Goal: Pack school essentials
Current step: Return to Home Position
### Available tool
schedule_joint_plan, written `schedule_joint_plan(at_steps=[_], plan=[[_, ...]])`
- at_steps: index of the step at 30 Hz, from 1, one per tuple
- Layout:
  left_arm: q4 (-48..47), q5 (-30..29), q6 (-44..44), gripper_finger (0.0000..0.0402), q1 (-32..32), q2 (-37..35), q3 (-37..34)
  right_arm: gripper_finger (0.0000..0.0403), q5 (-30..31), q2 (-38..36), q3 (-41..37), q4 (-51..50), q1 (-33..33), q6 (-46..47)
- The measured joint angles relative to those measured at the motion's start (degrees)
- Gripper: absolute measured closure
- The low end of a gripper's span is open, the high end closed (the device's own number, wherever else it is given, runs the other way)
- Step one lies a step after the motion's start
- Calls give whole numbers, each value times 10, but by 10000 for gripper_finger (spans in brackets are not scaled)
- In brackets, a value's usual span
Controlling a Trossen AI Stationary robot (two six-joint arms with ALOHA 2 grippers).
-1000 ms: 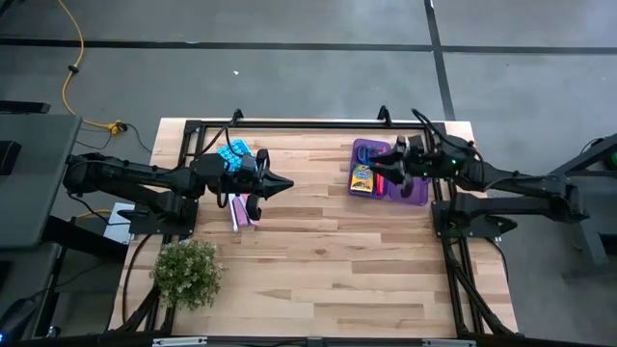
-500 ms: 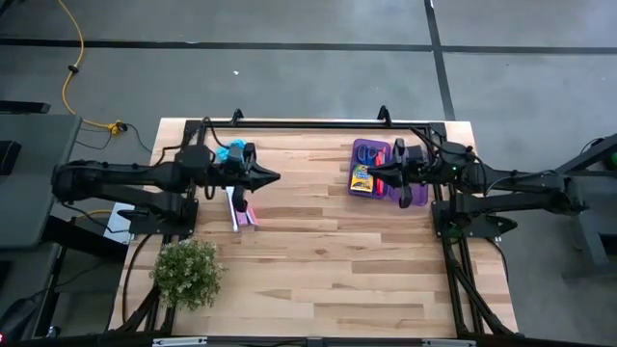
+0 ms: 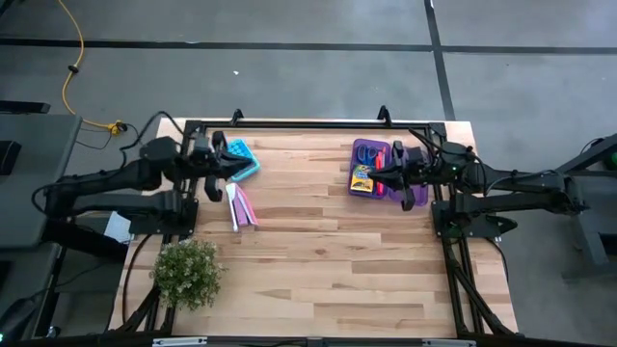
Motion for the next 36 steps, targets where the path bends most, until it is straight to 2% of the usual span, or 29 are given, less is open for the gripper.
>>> schedule_joint_plan(at_steps=[6,10,15,20,25,32,36], plan=[[-37,-13,14,402,23,-55,-10,403,-7,0,0,-11,0,12],[-6,-14,-3,402,10,-81,-62,403,-7,0,0,-11,0,27],[51,-59,-50,402,-36,-110,-147,403,-6,0,0,-18,0,51],[53,-122,-59,402,-124,-134,-180,403,-6,0,0,-25,0,64],[-33,-142,-32,401,-180,-176,-181,403,-6,0,0,-27,0,74],[-159,-131,-27,401,-175,-298,-182,403,-6,0,0,-28,0,89],[-133,-130,-39,402,-175,-367,-230,403,10,0,0,-28,0,89]])
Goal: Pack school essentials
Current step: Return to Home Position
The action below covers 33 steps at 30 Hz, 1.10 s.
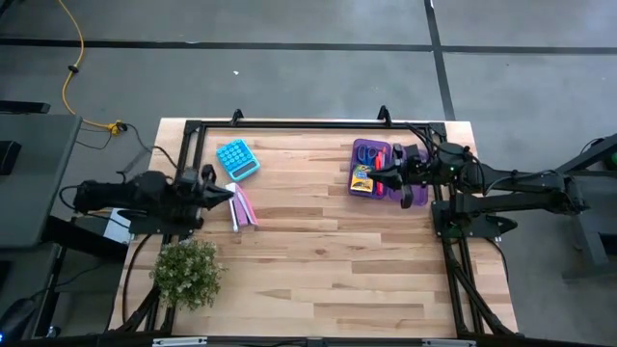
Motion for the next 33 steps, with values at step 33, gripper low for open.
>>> schedule_joint_plan(at_steps=[33], plan=[[94,61,11,401,33,16,-121,403,-12,-68,-21,-93,10,12]])
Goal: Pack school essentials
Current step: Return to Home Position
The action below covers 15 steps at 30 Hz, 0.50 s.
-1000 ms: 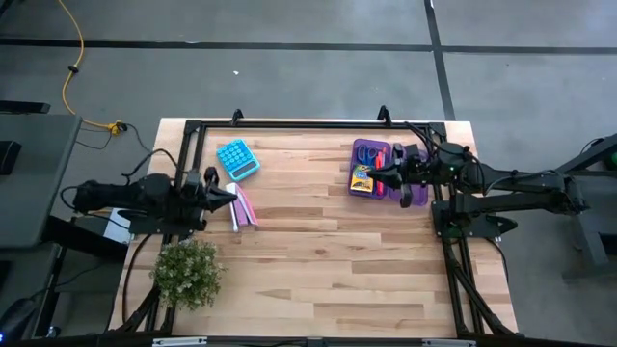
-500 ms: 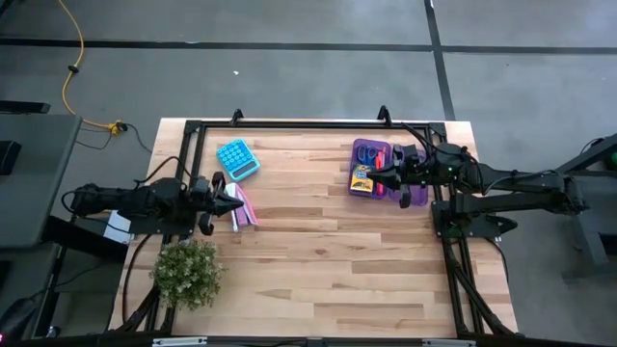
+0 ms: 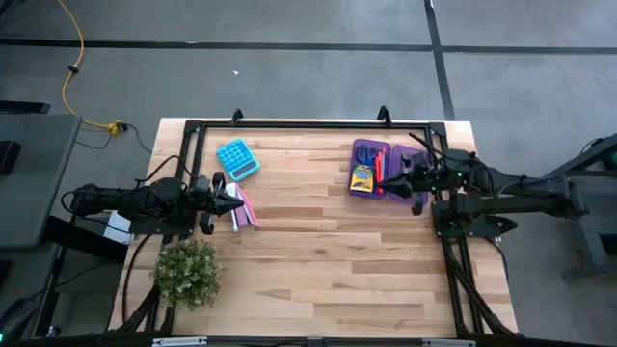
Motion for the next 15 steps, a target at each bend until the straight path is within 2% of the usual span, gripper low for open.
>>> schedule_joint_plan(at_steps=[6,10,15], plan=[[0,0,0,401,0,0,0,403,55,-113,-115,29,36,37],[0,0,0,401,0,0,0,403,90,-177,-197,103,77,28],[0,0,0,401,0,0,0,403,111,-247,-260,121,108,15]])
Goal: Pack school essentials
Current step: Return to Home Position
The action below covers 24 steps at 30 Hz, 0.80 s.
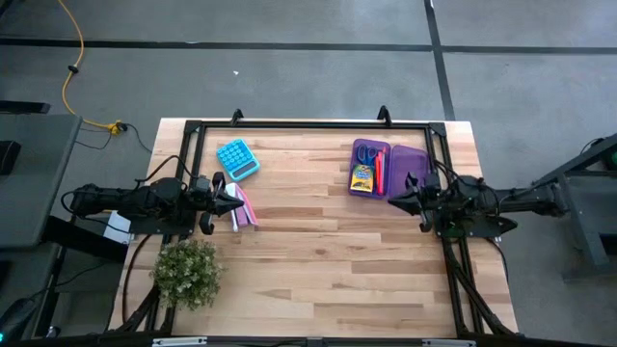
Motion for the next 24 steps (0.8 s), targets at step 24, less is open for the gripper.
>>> schedule_joint_plan(at_steps=[24], plan=[[1,0,0,401,0,1,0,403,21,-101,-28,-159,2,-109]])
